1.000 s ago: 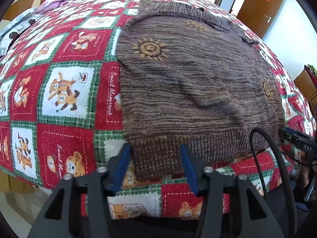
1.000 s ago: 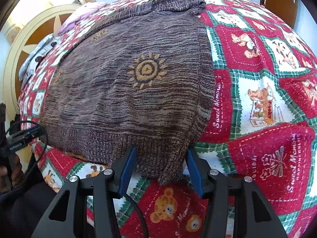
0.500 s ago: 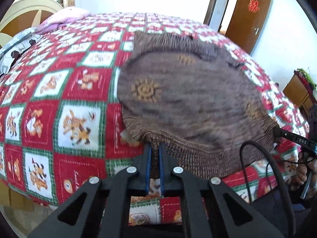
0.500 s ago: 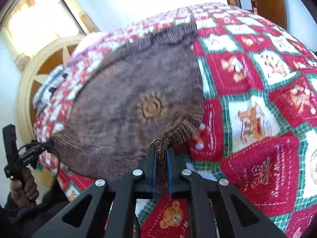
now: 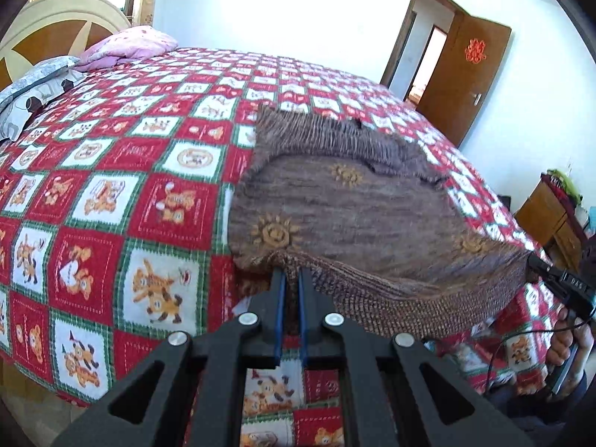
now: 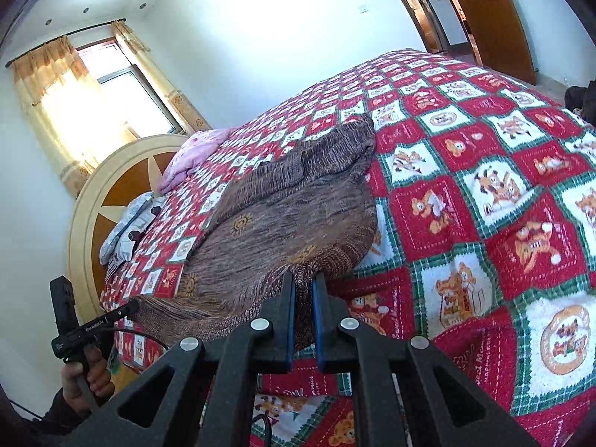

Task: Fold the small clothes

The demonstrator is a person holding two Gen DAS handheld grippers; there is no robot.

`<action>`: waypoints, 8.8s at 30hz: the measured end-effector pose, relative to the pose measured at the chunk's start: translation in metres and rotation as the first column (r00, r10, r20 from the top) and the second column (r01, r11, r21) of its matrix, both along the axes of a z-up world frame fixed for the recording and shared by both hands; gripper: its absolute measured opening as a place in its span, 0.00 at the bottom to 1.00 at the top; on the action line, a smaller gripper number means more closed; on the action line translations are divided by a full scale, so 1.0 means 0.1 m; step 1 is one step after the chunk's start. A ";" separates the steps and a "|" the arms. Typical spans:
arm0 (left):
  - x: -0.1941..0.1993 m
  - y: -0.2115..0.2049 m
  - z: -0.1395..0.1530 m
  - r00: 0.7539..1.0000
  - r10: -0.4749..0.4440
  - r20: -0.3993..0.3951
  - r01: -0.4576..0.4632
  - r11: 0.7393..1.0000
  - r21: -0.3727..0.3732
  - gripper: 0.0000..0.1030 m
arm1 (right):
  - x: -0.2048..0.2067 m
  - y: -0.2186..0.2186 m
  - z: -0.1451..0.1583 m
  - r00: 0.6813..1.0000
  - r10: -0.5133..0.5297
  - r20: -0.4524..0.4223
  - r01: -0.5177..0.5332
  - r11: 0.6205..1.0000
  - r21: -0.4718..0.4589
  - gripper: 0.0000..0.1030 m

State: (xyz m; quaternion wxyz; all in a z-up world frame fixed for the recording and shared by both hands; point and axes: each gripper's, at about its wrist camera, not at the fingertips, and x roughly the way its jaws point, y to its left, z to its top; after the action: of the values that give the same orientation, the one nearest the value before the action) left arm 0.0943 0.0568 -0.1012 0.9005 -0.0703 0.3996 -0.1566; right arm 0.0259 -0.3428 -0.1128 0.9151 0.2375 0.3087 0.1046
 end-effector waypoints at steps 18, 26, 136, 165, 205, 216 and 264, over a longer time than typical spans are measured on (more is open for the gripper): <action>0.39 0.09 0.59 0.991 0.040 0.125 -0.022 0.990 -0.138 0.06 | 0.36 -0.10 0.71 0.995 0.002 0.097 -0.004 1.000 0.024 0.07; 0.82 0.07 0.62 0.990 0.075 0.122 -0.052 0.982 -0.182 0.06 | 0.71 -0.13 0.85 0.995 0.008 0.101 -0.008 1.000 0.006 0.07; 1.77 -0.37 -0.50 0.998 0.058 -0.010 -0.052 0.956 0.290 0.13 | 2.27 -0.15 -0.30 0.974 -0.141 -0.176 0.064 0.921 -0.384 0.45; 1.57 -0.23 -0.53 0.986 0.168 0.025 -0.168 0.948 0.272 0.62 | 2.65 1.80 -0.23 0.952 0.250 -0.176 -0.303 0.840 -0.451 0.51; 1.67 0.47 -0.65 0.966 0.258 -0.017 -0.238 0.913 0.332 0.89 | 2.52 3.34 -0.59 0.846 0.504 -0.173 -0.478 0.574 -0.665 0.46; 2.04 0.72 -0.52 0.969 0.247 0.026 -0.240 0.909 0.341 0.90 | 2.46 3.59 -0.71 0.859 0.506 -0.082 -0.392 0.545 -0.742 0.46; 3.60 -0.24 -0.52 0.957 -0.194 -0.216 0.134 0.955 -0.266 0.14 | 2.30 3.15 -0.40 0.882 0.470 0.023 -0.355 0.697 -0.622 0.09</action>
State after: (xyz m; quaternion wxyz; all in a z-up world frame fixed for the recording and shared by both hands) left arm 0.4545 0.0323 -0.1530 0.8135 -0.1673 0.4869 -0.2705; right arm 0.2558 -0.0277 -0.1531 0.9187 -0.1515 0.2868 0.2253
